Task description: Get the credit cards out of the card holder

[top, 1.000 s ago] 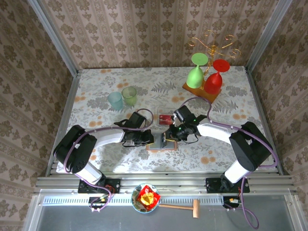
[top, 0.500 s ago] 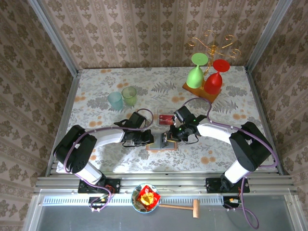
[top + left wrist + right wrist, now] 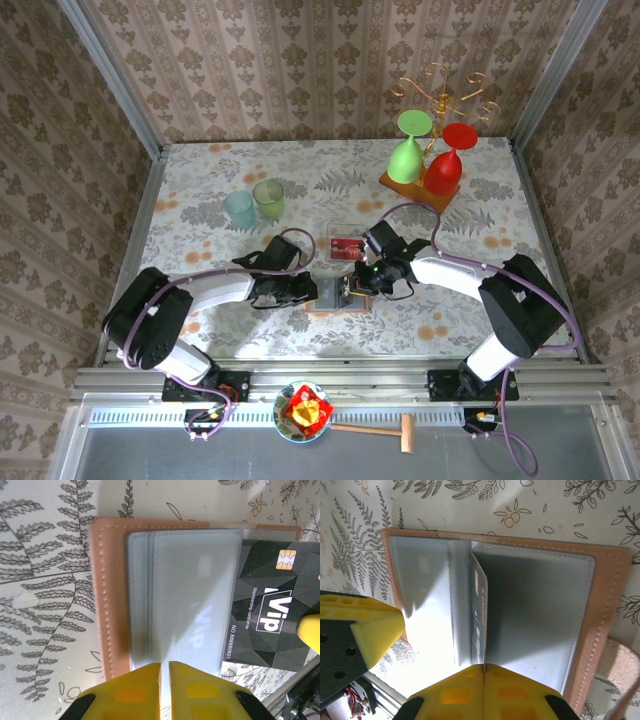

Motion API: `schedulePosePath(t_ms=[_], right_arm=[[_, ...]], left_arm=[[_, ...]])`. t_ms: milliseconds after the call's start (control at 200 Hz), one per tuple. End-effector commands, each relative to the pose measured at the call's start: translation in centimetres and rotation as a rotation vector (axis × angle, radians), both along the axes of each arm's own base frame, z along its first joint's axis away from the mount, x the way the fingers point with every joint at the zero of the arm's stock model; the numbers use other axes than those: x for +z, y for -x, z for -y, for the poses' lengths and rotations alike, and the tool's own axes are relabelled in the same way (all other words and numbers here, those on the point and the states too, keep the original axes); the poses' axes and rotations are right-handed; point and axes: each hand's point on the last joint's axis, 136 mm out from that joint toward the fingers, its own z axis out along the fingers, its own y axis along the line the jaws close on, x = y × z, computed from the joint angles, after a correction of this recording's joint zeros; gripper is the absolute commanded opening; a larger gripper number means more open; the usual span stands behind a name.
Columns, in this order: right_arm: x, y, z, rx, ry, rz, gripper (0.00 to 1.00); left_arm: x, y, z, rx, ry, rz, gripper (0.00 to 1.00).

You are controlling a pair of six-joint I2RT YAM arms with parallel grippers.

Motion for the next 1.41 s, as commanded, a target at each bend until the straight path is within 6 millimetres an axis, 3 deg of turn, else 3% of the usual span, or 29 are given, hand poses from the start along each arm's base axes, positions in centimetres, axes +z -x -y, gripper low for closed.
schedulePosePath(t_ms=[0, 190, 355, 625, 840, 1105, 1400], right_arm=[[1.0, 0.3, 0.6, 0.015, 0.037, 0.024, 0.04], [3.1, -0.1, 0.9, 0.050, 0.056, 0.075, 0.03], [4.3, -0.4, 2.2, 0.122, 0.145, 0.127, 0.00], [6.5, -2.0, 3.1, 0.385, 0.265, 0.341, 0.00], [8.2, -2.3, 2.9, 0.709, 0.325, 0.498, 0.00], [10.0, -4.7, 3.6, 1.003, 0.472, 0.627, 0.00], [10.4, -8.2, 3.7, 1.161, 0.504, 0.620, 0.00]], left_arm=[[1.3, -0.2, -0.2, 0.015, -0.003, 0.026, 0.14], [2.5, -0.7, -0.4, 0.022, 0.002, 0.069, 0.15], [3.5, -1.4, -0.8, 0.033, 0.021, 0.116, 0.15], [5.1, -2.8, -3.2, 0.073, 0.059, 0.181, 0.16], [5.6, -3.1, -4.6, 0.088, 0.076, 0.189, 0.17], [5.5, -3.9, -5.7, 0.133, 0.088, 0.199, 0.17], [5.2, -4.7, -6.0, 0.150, 0.083, 0.192, 0.17]])
